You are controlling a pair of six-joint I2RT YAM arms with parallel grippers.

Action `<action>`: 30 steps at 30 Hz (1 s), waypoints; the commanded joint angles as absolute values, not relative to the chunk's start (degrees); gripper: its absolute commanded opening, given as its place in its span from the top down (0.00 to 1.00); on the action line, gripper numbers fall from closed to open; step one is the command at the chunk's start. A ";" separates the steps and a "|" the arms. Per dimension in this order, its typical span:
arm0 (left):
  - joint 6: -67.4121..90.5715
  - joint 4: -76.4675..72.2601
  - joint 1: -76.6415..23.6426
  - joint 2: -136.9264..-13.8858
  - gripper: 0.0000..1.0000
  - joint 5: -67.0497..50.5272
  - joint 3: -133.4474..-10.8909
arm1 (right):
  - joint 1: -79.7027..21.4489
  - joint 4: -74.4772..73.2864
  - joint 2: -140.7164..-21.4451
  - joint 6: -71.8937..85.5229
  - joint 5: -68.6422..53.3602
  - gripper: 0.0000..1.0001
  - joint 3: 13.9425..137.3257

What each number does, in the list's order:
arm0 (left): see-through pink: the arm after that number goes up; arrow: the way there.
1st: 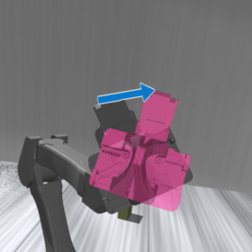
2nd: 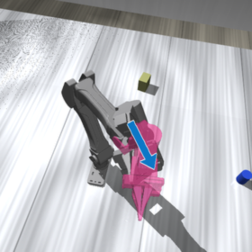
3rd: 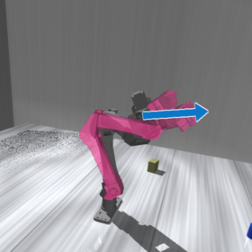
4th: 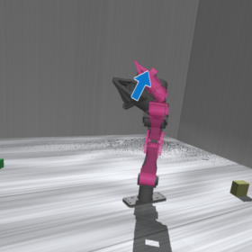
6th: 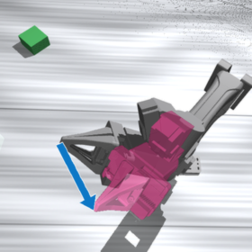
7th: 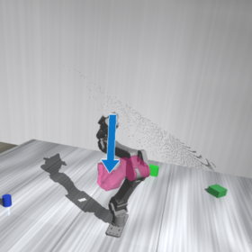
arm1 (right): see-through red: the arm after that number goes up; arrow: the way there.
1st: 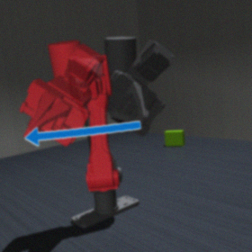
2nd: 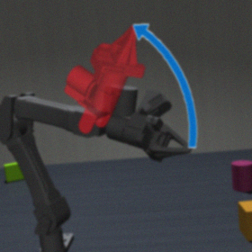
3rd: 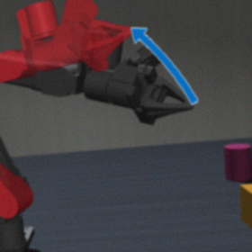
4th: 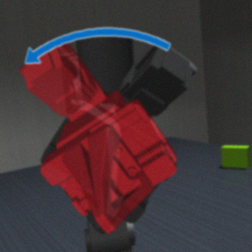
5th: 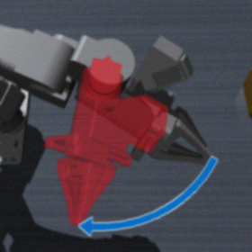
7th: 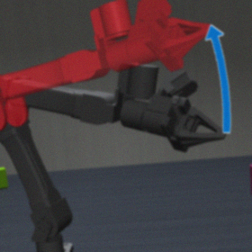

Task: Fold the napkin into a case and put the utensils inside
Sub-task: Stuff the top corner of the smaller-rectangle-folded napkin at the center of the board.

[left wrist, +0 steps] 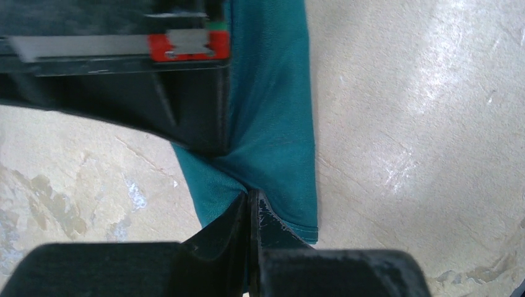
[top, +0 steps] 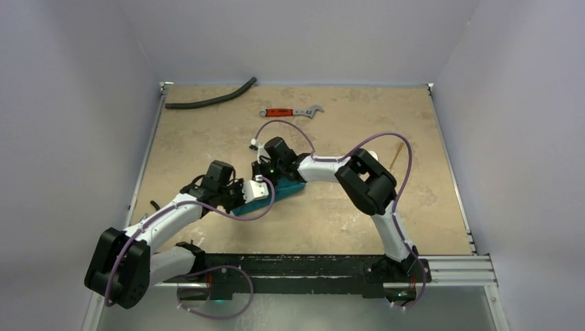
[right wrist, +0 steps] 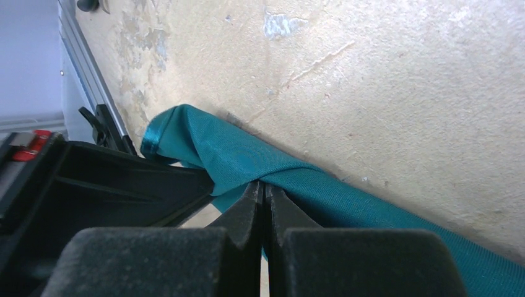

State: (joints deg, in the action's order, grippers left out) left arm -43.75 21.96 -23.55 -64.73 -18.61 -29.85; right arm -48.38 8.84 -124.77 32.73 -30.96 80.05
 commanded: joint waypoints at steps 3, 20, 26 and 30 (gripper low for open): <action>-49.98 20.91 -24.86 -65.20 1.00 -21.31 -26.53 | -49.60 7.67 -124.94 31.57 -32.34 1.00 84.45; -80.55 30.88 -25.60 -66.79 1.00 -12.74 -19.97 | -43.37 -5.63 -118.48 18.69 -35.49 0.73 85.50; -84.16 32.95 -25.59 -67.69 1.00 -12.04 -20.73 | -41.10 -7.44 -118.42 15.55 -35.02 0.67 85.16; -86.57 34.31 -25.57 -68.14 1.00 -10.47 -21.68 | -39.75 -2.92 -117.33 16.41 -35.08 0.79 78.28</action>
